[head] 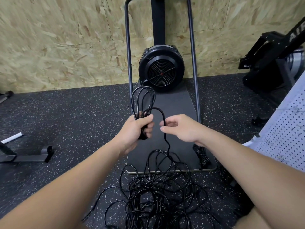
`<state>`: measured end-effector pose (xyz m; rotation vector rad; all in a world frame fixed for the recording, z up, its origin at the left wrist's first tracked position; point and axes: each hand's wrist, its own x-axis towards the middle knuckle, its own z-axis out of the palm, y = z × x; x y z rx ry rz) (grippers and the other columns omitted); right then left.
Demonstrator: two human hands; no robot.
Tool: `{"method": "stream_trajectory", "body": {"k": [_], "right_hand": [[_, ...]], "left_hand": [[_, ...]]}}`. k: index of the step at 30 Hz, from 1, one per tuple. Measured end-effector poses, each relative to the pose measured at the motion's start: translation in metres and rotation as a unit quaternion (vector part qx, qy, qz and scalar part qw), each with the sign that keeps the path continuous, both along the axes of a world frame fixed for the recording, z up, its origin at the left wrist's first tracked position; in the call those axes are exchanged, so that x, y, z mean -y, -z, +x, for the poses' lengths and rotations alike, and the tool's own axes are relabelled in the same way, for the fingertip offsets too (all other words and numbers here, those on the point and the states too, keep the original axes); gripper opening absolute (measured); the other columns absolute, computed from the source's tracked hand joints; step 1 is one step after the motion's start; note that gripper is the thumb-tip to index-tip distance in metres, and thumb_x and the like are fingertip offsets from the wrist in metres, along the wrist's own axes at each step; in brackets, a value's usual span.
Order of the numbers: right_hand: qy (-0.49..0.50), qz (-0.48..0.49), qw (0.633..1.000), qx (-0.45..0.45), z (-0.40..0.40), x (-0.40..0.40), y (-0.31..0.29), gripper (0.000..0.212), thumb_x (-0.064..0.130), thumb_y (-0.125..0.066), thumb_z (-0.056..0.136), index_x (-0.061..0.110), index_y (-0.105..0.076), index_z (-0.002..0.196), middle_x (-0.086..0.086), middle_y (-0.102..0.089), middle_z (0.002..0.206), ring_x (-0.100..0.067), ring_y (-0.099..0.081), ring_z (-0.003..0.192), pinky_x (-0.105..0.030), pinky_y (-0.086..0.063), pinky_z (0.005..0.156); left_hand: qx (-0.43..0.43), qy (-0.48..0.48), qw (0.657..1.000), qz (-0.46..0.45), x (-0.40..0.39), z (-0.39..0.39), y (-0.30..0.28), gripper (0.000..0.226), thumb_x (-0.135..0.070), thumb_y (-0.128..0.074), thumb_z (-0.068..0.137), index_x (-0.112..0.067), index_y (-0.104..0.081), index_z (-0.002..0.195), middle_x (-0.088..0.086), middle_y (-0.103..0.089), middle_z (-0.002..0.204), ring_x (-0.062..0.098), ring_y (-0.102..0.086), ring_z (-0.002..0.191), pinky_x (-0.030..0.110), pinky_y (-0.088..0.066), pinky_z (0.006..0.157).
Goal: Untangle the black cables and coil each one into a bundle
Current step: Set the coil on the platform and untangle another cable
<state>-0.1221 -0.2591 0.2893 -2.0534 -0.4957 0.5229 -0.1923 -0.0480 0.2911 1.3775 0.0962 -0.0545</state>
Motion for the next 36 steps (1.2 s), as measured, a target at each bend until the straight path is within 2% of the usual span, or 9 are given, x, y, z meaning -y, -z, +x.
{"method": "stream_trajectory", "body": {"k": [5,9,13,16,22,25,28,33,36], "right_hand": [[0.004,-0.014,1.0,0.0,-0.001,-0.007,-0.006,0.027,0.027,-0.066,0.108,0.007,-0.079,0.096,-0.002,-0.083,0.093,-0.012,-0.071,0.075,-0.033,-0.061,0.075],[0.065,0.064,0.995,0.049,-0.012,-0.014,-0.031,0.022,0.031,-0.065,0.109,0.013,-0.075,0.1,-0.001,-0.082,0.085,-0.011,-0.069,0.066,-0.028,-0.06,0.07],[0.096,0.144,0.981,0.091,-0.021,-0.022,-0.046,0.022,0.031,-0.067,0.108,0.014,-0.075,0.096,-0.006,-0.079,0.076,-0.017,-0.069,0.064,-0.039,-0.062,0.075],[0.14,0.185,0.97,0.067,-0.022,-0.025,-0.048,0.023,0.029,-0.066,0.109,0.01,-0.074,0.099,-0.008,-0.078,0.071,-0.022,-0.073,0.064,-0.051,-0.065,0.083],[0.202,0.18,0.959,0.08,-0.015,-0.018,-0.051,0.02,0.026,-0.069,0.106,0.009,-0.073,0.097,-0.004,-0.079,0.07,-0.025,-0.081,0.067,-0.055,-0.066,0.085],[0.2,0.241,0.948,0.053,-0.012,-0.015,-0.048,0.016,0.019,-0.079,0.101,0.005,-0.072,0.106,-0.008,-0.08,0.084,-0.031,-0.082,0.073,-0.055,-0.068,0.081],[0.18,0.287,0.941,-0.003,-0.007,-0.011,-0.048,0.027,0.012,-0.079,0.1,0.004,-0.065,0.121,-0.018,-0.076,0.109,-0.031,-0.083,0.083,-0.045,-0.069,0.082],[0.063,0.09,0.992,-0.061,0.001,-0.008,-0.014,0.034,-0.009,-0.069,0.095,0.009,-0.069,0.124,-0.013,-0.078,0.118,-0.028,-0.082,0.1,-0.045,-0.067,0.093],[-0.097,-0.101,0.989,-0.044,-0.011,-0.013,0.011,0.053,0.004,-0.08,0.092,0.02,-0.066,0.14,0.007,-0.073,0.135,-0.022,-0.072,0.123,-0.039,-0.06,0.104]], "left_hand": [[0.008,-0.036,0.997,0.065,-0.006,0.002,0.001,0.03,-0.031,-0.068,0.109,-0.022,-0.053,0.084,0.003,-0.047,0.076,0.016,-0.037,0.064,0.028,-0.039,0.06],[0.019,0.027,0.981,0.189,-0.008,-0.004,0.007,0.042,-0.047,-0.079,0.098,-0.018,-0.054,0.081,0.007,-0.043,0.074,0.021,-0.041,0.066,0.035,-0.039,0.064],[0.029,0.074,0.968,0.236,0.007,-0.01,0.016,0.043,-0.04,-0.088,0.092,-0.011,-0.056,0.093,0.002,-0.053,0.084,0.019,-0.049,0.078,0.037,-0.042,0.072],[0.051,0.06,0.967,0.242,0.018,-0.011,0.018,0.024,-0.031,-0.079,0.102,-0.017,-0.061,0.094,-0.002,-0.06,0.085,0.016,-0.05,0.077,0.036,-0.043,0.073],[0.047,0.028,0.97,0.237,0.024,-0.008,0.014,0.022,-0.029,-0.066,0.111,-0.012,-0.062,0.098,0.003,-0.069,0.078,0.018,-0.054,0.064,0.025,-0.044,0.057],[0.051,0.047,0.973,0.22,0.025,-0.009,0.015,0.026,-0.025,-0.06,0.114,-0.004,-0.058,0.099,0.012,-0.066,0.08,0.021,-0.072,0.076,0.023,-0.048,0.061],[0.04,0.034,0.99,0.132,0.024,-0.008,0.016,0.019,-0.02,-0.058,0.115,-0.005,-0.055,0.103,0.017,-0.059,0.08,0.033,-0.071,0.08,0.038,-0.063,0.076],[0.056,-0.01,0.994,0.089,0.018,0.0,0.008,0.029,-0.021,-0.058,0.115,-0.014,-0.053,0.088,0.006,-0.047,0.072,0.022,-0.051,0.066,0.042,-0.057,0.07],[0.057,-0.029,0.998,0.026,0.016,0.002,0.001,0.028,-0.019,-0.057,0.115,-0.017,-0.05,0.088,0.004,-0.042,0.072,0.02,-0.047,0.065,0.038,-0.053,0.067]]}}
